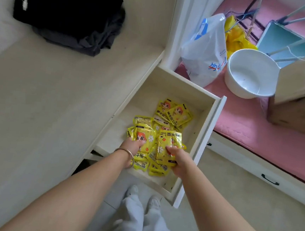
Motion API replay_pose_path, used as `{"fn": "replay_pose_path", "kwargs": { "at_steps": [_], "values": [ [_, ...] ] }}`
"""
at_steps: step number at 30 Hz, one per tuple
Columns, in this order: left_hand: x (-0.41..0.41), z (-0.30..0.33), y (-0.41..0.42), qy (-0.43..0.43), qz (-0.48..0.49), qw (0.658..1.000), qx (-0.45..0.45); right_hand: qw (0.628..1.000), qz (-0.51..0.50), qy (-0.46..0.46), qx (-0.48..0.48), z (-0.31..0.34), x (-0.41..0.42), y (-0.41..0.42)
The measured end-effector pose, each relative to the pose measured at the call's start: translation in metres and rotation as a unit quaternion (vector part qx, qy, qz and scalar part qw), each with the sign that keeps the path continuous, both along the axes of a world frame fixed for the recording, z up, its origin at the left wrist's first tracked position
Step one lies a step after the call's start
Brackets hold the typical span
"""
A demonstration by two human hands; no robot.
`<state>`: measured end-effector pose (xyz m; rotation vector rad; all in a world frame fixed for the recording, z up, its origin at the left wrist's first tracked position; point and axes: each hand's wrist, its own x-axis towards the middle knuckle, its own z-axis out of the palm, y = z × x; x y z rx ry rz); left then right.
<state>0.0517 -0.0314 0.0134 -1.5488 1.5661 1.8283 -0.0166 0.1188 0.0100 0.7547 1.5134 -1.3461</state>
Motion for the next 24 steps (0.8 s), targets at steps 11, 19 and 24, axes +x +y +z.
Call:
{"fn": "replay_pose_path", "kwargs": {
  "at_steps": [11, 19, 24],
  "values": [
    [-0.025, -0.080, -0.017, -0.141, -0.124, 0.981, -0.048, 0.992, 0.014, -0.004, 0.128, -0.066, -0.020, -0.022],
    [-0.034, -0.087, -0.017, -0.132, -0.181, 0.962, -0.158, 0.979, 0.028, 0.079, 0.184, -0.076, -0.021, -0.033],
    [-0.032, -0.071, -0.020, -0.109, -0.216, 0.937, -0.251, 0.941, 0.127, 0.185, 0.254, -0.060, -0.018, -0.042]
  ]
}}
